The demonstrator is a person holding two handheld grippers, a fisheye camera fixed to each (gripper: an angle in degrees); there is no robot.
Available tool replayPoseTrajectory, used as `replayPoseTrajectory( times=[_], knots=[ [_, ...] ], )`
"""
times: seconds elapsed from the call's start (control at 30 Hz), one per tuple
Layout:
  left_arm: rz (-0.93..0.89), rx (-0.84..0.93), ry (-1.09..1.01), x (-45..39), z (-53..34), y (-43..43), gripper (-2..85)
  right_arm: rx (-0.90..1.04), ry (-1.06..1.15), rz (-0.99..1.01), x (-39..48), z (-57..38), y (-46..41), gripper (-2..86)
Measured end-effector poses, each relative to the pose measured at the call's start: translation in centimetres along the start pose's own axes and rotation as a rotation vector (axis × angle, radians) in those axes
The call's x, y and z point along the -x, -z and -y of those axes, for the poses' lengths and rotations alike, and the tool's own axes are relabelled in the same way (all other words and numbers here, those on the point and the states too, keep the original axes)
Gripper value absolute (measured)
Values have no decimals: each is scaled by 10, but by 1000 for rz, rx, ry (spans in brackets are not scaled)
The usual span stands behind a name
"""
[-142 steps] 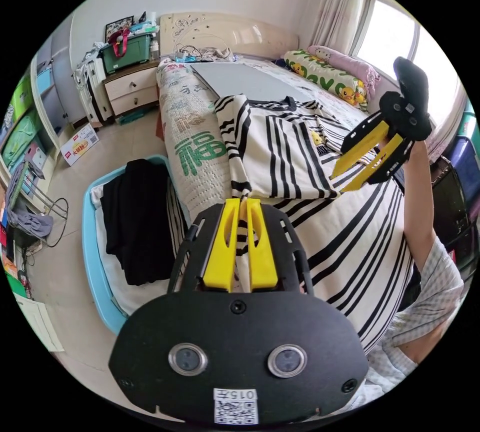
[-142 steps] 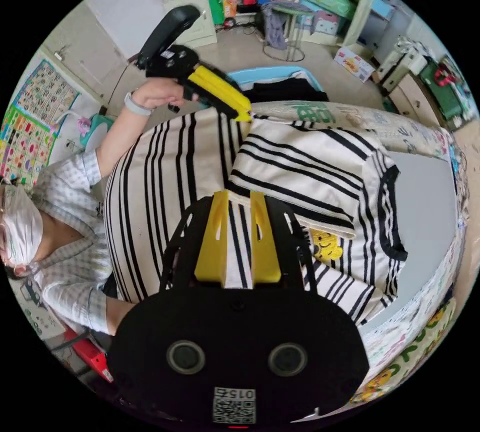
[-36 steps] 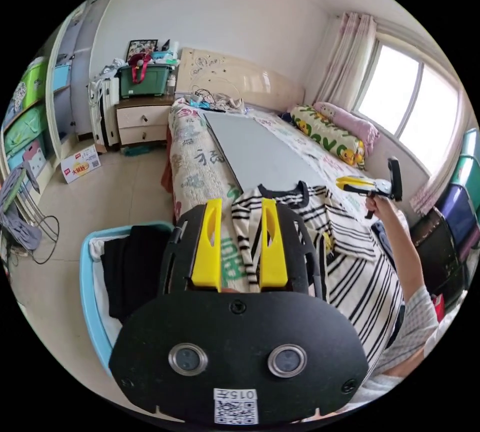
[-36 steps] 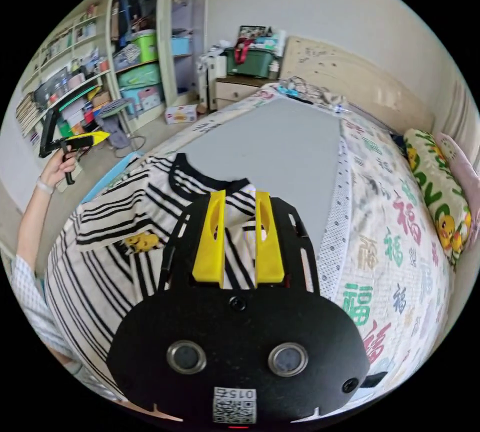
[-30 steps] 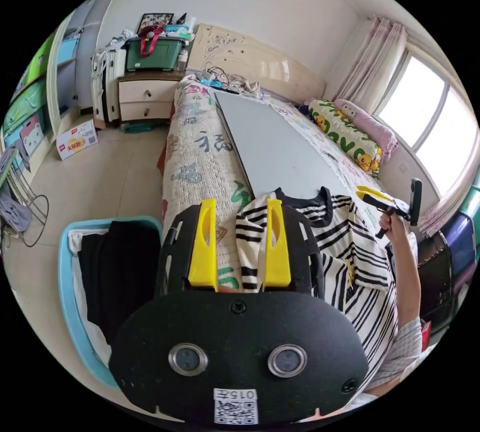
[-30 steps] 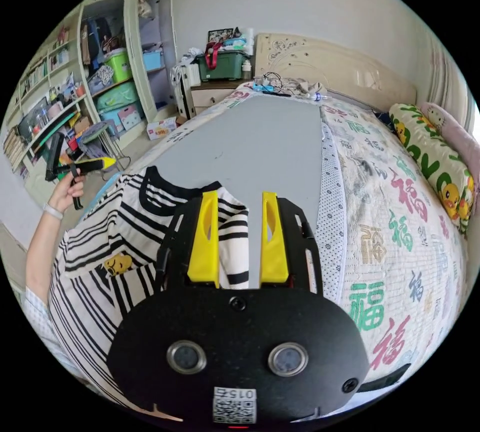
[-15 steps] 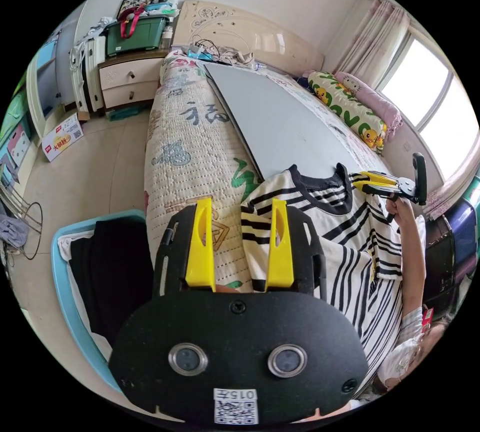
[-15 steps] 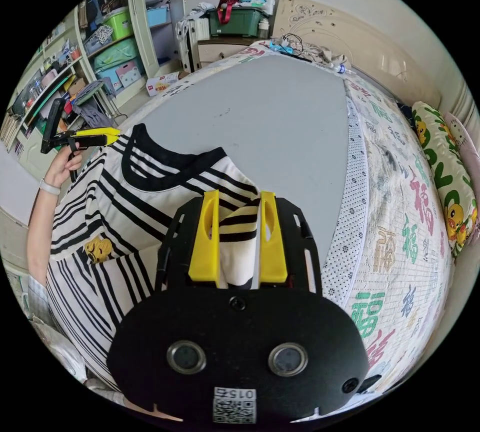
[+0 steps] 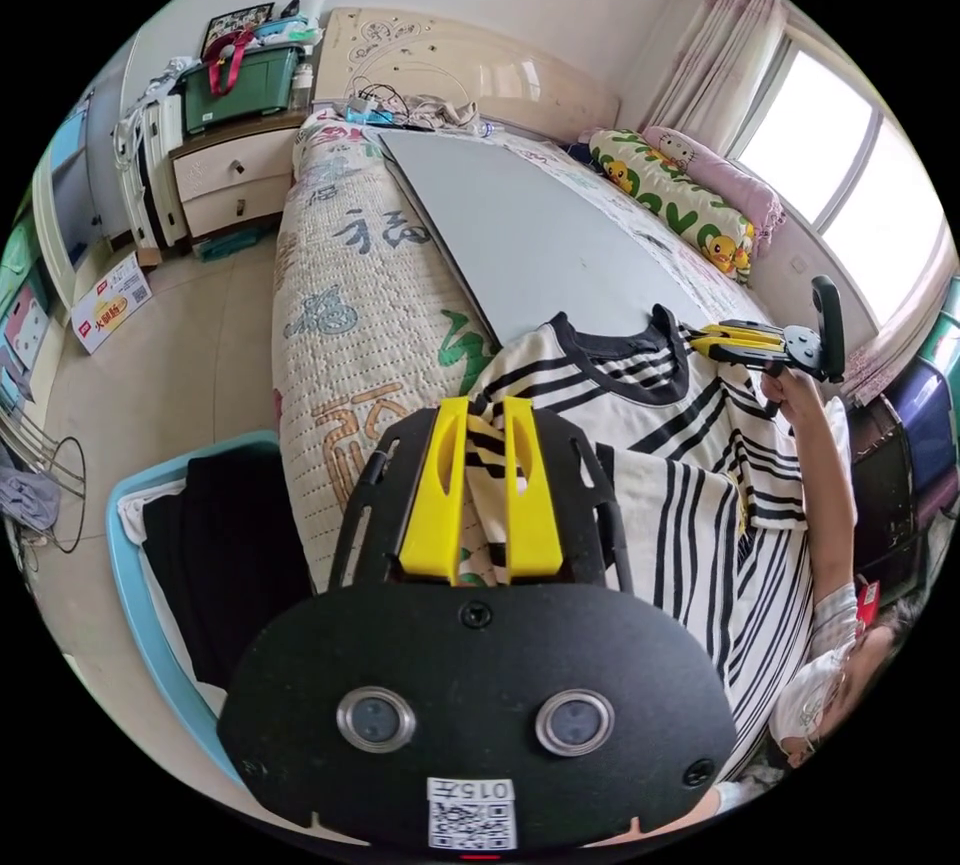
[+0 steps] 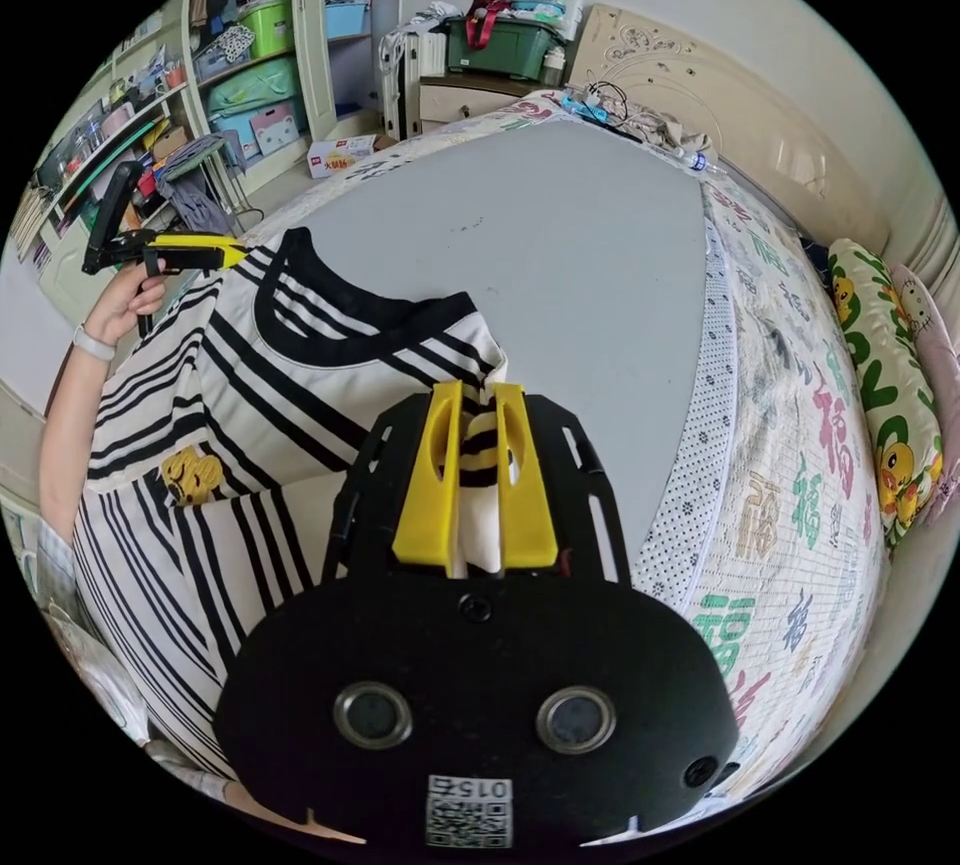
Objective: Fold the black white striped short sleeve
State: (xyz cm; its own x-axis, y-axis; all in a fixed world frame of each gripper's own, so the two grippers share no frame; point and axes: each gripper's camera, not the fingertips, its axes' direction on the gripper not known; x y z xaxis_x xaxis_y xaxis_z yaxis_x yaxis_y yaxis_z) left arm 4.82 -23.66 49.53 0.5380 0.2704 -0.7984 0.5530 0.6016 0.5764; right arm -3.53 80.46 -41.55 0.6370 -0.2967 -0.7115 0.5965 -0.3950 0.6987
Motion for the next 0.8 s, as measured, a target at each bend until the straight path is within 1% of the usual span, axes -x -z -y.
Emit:
replayPoseTrajectory(
  times=[0.2,0.33,0.47,0.57,0.63,0.73,0.8],
  knots=[
    [28,-6,-18,-8,11,9,23,-1,12,-8,4,7,-3,52],
    [117,-27,18,-12,20,22,14,-1,14,-12,6,12,-7,51],
    [113,-32,14,-13,29,30,12,-2,26,-29,11,15,-10,50],
    [123,0,6,-15,41,31,11,-2,37,-42,15,17,-14,49],
    [173,62,-27,-26,55,26,11,-2,41,-46,17,19,-17,49],
    [261,77,-89,-45,66,29,9,-2,46,-52,20,21,-21,48],
    [286,78,-106,-49,72,33,8,-2,52,-58,23,21,-24,49]
  ],
)
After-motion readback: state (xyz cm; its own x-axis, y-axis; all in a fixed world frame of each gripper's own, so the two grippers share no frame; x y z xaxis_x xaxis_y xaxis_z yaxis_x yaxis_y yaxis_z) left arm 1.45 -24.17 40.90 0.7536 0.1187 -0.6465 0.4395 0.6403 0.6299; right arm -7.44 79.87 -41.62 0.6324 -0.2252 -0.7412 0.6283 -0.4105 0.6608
